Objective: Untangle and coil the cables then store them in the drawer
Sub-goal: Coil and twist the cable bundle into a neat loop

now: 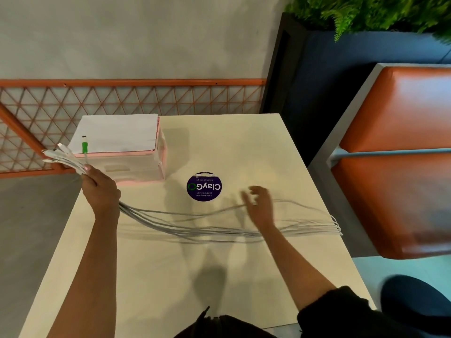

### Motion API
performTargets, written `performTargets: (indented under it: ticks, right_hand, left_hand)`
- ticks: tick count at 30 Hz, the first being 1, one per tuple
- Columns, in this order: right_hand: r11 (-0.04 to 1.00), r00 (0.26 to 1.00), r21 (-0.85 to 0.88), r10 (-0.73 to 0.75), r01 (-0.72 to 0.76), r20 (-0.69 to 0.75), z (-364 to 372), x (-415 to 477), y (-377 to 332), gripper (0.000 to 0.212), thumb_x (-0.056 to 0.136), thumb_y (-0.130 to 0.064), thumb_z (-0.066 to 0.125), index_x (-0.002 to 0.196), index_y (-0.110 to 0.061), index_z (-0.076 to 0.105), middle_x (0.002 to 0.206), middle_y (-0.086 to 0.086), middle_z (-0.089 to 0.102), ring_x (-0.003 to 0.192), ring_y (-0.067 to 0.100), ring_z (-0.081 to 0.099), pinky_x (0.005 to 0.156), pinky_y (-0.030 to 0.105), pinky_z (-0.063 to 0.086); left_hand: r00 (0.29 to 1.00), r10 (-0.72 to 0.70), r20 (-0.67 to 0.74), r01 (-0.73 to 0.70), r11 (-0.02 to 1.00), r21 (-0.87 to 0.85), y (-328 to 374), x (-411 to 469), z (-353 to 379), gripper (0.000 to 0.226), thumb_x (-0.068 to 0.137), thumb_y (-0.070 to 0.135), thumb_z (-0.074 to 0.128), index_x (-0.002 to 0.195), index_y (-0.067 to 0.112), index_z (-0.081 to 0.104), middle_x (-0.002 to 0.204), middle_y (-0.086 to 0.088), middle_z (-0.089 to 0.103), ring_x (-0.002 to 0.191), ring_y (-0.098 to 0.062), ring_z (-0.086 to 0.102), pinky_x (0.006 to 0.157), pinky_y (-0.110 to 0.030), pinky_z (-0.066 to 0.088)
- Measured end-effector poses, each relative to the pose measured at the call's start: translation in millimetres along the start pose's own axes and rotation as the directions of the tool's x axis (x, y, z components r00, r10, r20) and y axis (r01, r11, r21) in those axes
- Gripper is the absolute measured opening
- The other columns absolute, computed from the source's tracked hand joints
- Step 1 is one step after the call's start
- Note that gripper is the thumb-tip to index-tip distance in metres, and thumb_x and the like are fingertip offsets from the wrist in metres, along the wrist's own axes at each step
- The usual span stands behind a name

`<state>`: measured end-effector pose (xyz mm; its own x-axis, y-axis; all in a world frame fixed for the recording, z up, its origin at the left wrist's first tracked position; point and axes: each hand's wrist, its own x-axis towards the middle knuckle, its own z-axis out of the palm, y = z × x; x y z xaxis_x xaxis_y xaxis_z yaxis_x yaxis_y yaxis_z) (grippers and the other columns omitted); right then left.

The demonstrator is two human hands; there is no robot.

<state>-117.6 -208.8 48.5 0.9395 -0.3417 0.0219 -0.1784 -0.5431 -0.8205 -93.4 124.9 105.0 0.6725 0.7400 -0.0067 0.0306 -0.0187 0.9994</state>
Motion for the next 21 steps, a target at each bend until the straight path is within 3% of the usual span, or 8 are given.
performTargets:
  ticks: [1,3,5,7,9,10,14,21]
  right_hand:
    - [0.997,0.967,-0.029,-0.057,0.067,0.248,17.5,-5.9,-6.8,0.060,0.078,-0.045,0.072,0.126,-0.013,0.055,0.125,0.006,0.057,0.116,0.023,0.053,0.102,0.037,0.040]
    - [0.967,0.751,-0.076,-0.137,0.241,0.645,45.7,-26.0,-43.8,0.098,0.067,-0.050,0.079,0.147,-0.022,0.031,0.148,-0.002,0.038,0.135,0.014,0.034,0.113,0.028,0.024]
    - [0.903,0.521,-0.050,-0.201,0.427,0.829,70.6,-45.6,-65.3,0.120,0.061,-0.051,0.083,0.152,-0.024,0.009,0.156,-0.001,0.024,0.142,0.015,0.023,0.118,0.033,0.012]
    - [0.882,0.446,-0.072,-0.164,0.466,0.880,88.2,-54.7,-67.4,0.107,0.068,-0.047,0.080,0.149,-0.018,0.016,0.151,0.005,0.036,0.138,0.019,0.033,0.115,0.037,0.018]
    - [0.919,0.474,-0.077,-0.126,0.386,0.871,97.3,-59.5,-61.9,0.050,0.083,-0.040,0.070,0.118,-0.011,0.049,0.119,0.013,0.063,0.111,0.030,0.058,0.097,0.040,0.044]
    - [0.916,0.515,-0.099,-0.127,0.388,0.848,96.7,-60.7,-56.4,0.032,0.090,-0.040,0.061,0.099,-0.012,0.051,0.101,0.015,0.066,0.094,0.032,0.063,0.082,0.039,0.048]
    - [0.835,0.657,-0.247,-0.169,0.492,0.735,78.6,-56.6,-26.9,0.046,0.095,-0.054,0.041,0.087,-0.012,0.056,0.089,0.014,0.066,0.085,0.034,0.062,0.065,0.031,0.038]
    - [0.775,0.800,-0.427,-0.163,0.465,0.577,44.8,-28.6,7.9,0.039,0.090,-0.053,0.051,0.088,-0.016,0.065,0.096,0.007,0.069,0.093,0.029,0.063,0.072,0.030,0.043]
  left_hand:
    - [1.000,-0.011,0.007,0.011,1.000,-0.022,3.5,-3.1,1.5,0.042,0.100,0.049,0.026,0.068,0.022,0.026,0.064,0.003,0.028,0.052,-0.011,0.028,0.039,-0.014,0.029]
    - [0.999,-0.042,0.019,0.044,0.996,-0.078,10.3,-8.8,4.0,0.041,0.102,0.045,0.025,0.070,0.021,0.026,0.065,0.003,0.027,0.047,-0.007,0.029,0.039,-0.011,0.027]
    - [0.998,-0.050,0.028,0.054,0.989,-0.139,14.5,-11.4,4.3,0.039,0.103,0.043,0.025,0.070,0.022,0.027,0.063,0.004,0.027,0.042,-0.004,0.028,0.039,-0.011,0.024]
    - [0.998,-0.048,0.036,0.053,0.982,-0.183,17.8,-11.6,3.1,0.039,0.103,0.043,0.026,0.070,0.022,0.029,0.059,0.006,0.027,0.042,-0.005,0.027,0.039,-0.013,0.021]
    - [0.998,-0.051,0.021,0.054,0.978,-0.201,20.7,-8.0,-1.3,0.038,0.103,0.043,0.026,0.071,0.022,0.030,0.058,0.006,0.028,0.044,-0.007,0.028,0.040,-0.014,0.022]
    - [0.998,-0.054,0.011,0.055,0.977,-0.207,22.5,-6.3,-3.3,0.038,0.103,0.043,0.026,0.071,0.022,0.031,0.059,0.006,0.028,0.045,-0.007,0.029,0.040,-0.015,0.023]
    - [0.997,-0.076,-0.035,0.067,0.974,-0.215,21.5,1.7,-8.1,0.039,0.103,0.042,0.025,0.069,0.022,0.031,0.061,0.004,0.029,0.045,-0.007,0.031,0.041,-0.015,0.024]
    - [0.995,-0.077,-0.064,0.066,0.984,-0.168,5.8,3.8,-15.5,0.043,0.102,0.044,0.023,0.066,0.021,0.028,0.059,0.003,0.028,0.041,-0.006,0.030,0.039,-0.015,0.026]
